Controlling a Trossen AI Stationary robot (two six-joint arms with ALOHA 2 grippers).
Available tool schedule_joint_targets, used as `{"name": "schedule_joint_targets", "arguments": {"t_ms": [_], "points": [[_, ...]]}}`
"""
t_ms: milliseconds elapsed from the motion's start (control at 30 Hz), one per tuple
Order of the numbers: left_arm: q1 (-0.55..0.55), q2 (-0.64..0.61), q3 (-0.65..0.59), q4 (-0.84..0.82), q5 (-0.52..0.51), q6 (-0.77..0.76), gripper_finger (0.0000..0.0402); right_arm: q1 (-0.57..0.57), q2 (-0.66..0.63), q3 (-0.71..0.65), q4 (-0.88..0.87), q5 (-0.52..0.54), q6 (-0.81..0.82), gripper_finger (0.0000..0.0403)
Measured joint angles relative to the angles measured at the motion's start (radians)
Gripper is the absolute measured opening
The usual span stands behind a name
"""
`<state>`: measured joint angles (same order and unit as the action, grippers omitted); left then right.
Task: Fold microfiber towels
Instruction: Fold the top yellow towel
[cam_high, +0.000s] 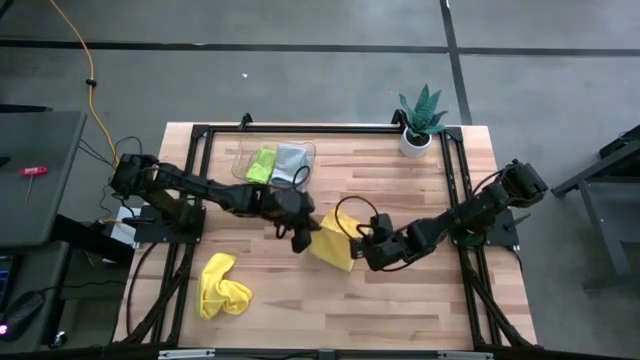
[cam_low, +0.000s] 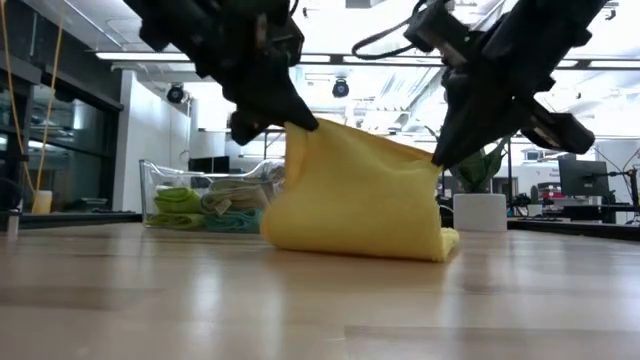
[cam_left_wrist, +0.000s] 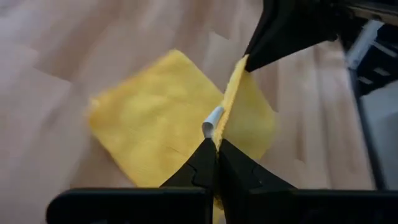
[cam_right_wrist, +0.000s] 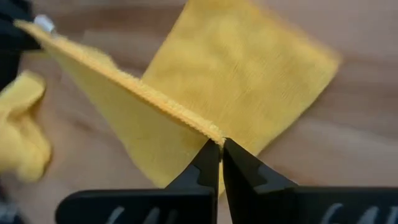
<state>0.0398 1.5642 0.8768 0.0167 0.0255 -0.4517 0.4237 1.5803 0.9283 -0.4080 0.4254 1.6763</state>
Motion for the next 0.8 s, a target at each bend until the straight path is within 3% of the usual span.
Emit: {"name": "schedule_joint_targets", "arguments": {"t_ms": [133, 333, 500, 667, 800], "points": [[0.037, 0.001, 0.0, 0.013, 0.0, 0.106, 0.0, -0.003, 0.0, 0.0, -0.048, 0.064, 0.053, 0.0], [0.075, 0.034, 0.001, 0.09, 0.011, 0.236, 0.0, -0.028, 0.0, 0.0, -0.068, 0.065, 0.052, 0.0], [0.083, 0.121, 0.001, 0.129, 0.055, 0.254, 0.0, -0.031, 0.0, 0.0, -0.076, 0.057, 0.055, 0.0], [0.084, 0.174, 0.0, 0.167, 0.017, 0.258, 0.0, -0.031, 0.0, 0.0, -0.114, 0.05, 0.105, 0.0], [0.084, 0.179, 0.0, 0.195, -0.077, 0.305, 0.0, -0.031, 0.0, 0.0, -0.143, 0.052, 0.137, 0.0]]}}
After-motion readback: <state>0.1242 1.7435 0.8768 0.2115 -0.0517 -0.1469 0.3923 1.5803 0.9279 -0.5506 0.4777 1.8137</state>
